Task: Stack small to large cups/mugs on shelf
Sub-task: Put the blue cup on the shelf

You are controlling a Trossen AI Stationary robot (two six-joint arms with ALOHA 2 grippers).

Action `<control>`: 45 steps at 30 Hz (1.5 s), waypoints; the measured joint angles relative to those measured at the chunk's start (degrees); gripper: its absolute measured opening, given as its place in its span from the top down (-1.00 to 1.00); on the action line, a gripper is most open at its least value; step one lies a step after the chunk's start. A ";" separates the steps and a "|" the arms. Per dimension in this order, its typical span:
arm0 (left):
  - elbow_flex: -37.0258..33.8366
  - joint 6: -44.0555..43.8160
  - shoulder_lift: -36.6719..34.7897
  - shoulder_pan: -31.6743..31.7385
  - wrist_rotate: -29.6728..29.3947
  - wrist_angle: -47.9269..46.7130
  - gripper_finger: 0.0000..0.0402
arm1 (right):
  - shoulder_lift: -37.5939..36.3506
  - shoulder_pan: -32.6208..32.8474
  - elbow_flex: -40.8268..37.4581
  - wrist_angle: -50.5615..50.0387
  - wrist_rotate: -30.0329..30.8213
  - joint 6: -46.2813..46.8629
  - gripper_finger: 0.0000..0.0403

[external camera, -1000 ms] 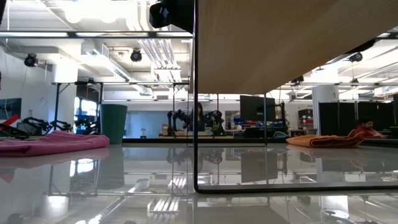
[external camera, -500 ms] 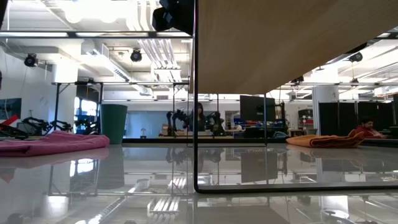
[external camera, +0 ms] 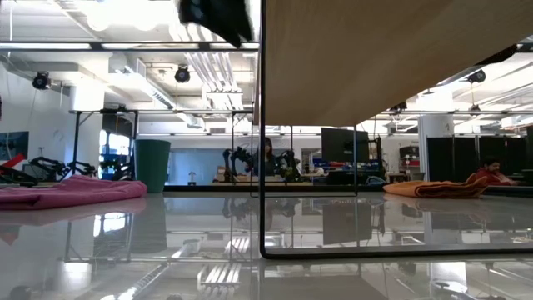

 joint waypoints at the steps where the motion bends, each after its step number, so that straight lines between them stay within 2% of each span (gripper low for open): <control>1: 0.00 -1.43 -1.56 0.02 -2.00 -2.23 0.29 | -0.19 0.32 -0.01 -0.11 -0.01 0.00 0.83; 4: -0.40 -5.27 -6.61 1.59 -5.32 -7.58 0.29 | -0.74 1.11 0.00 -1.08 0.21 -0.30 0.83; 8: -4.35 -2.69 -13.34 7.16 -4.97 -6.25 0.27 | -1.33 2.34 0.00 -3.33 -0.63 -0.20 0.75; 12: -8.46 -0.08 -16.96 18.56 2.25 -4.85 0.17 | -1.35 3.86 0.00 -6.27 -3.81 1.89 0.55; 18: -13.10 5.58 -17.93 36.25 13.38 -5.67 -0.04 | -1.35 7.08 0.00 -9.61 -2.70 6.94 0.27; 25: -13.25 16.91 -16.49 49.91 15.62 -6.87 -0.11 | -1.35 7.98 0.00 -14.89 -2.53 10.60 0.10; 30: -13.25 23.07 -13.34 59.35 16.79 -7.96 -0.11 | -1.35 7.98 0.00 -18.90 -2.51 15.79 0.07; 33: -13.25 25.88 -10.38 63.21 20.27 -8.40 -0.11 | -1.35 7.98 0.00 -20.36 -2.51 17.55 0.07; 41: -13.27 33.56 -2.67 66.64 20.55 -7.73 -0.11 | -1.35 7.98 0.00 -21.09 -0.95 22.16 0.07; 45: -13.27 36.46 0.47 67.09 18.49 -6.68 -0.11 | -1.35 7.96 0.00 -21.09 -0.64 22.75 0.07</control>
